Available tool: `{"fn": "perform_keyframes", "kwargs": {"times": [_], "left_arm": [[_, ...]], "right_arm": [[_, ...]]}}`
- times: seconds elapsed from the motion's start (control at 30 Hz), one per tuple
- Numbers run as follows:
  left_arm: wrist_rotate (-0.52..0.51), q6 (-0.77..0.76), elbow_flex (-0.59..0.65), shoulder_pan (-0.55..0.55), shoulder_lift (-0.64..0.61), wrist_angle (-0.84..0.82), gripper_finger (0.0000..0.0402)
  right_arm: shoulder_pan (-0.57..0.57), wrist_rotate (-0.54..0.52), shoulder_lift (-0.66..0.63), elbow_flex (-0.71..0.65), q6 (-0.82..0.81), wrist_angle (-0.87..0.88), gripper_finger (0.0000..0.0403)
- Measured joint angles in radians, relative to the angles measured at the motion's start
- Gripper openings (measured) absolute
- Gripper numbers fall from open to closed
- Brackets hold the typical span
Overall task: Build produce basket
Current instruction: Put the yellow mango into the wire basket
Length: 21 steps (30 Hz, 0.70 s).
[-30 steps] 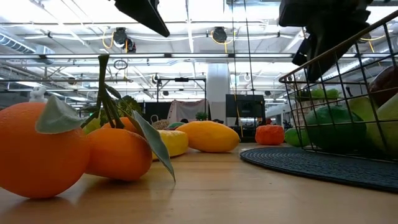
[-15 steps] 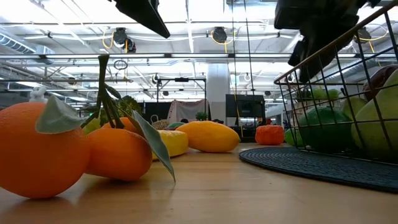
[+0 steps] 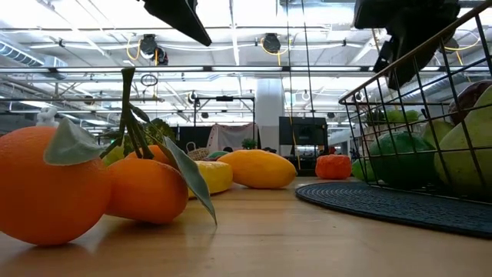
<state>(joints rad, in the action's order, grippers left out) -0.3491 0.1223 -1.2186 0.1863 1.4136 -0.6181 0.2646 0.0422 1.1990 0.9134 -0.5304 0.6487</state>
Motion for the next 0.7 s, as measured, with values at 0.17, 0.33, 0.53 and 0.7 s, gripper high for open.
{"fn": "perform_keyframes", "kwargs": {"times": [0.17, 0.33, 0.53, 0.7], "left_arm": [[0.017, -0.014, 0.000, -0.019, 0.000, 0.060, 0.0129], [0.054, -0.002, 0.000, -0.023, 0.038, 0.076, 0.0130], [0.072, 0.021, 0.000, -0.030, 0.119, 0.113, 0.0181], [0.150, 0.038, 0.000, -0.059, 0.190, 0.138, 0.0261]], "right_arm": [[0.012, -0.075, -0.065, 0.000, -0.009, 0.073, 0.0051], [0.038, -0.158, -0.148, 0.000, -0.026, 0.109, 0.0051], [0.067, -0.281, -0.226, 0.000, 0.000, 0.112, 0.0051], [0.072, -0.366, -0.250, 0.000, 0.035, 0.109, 0.0051]]}}
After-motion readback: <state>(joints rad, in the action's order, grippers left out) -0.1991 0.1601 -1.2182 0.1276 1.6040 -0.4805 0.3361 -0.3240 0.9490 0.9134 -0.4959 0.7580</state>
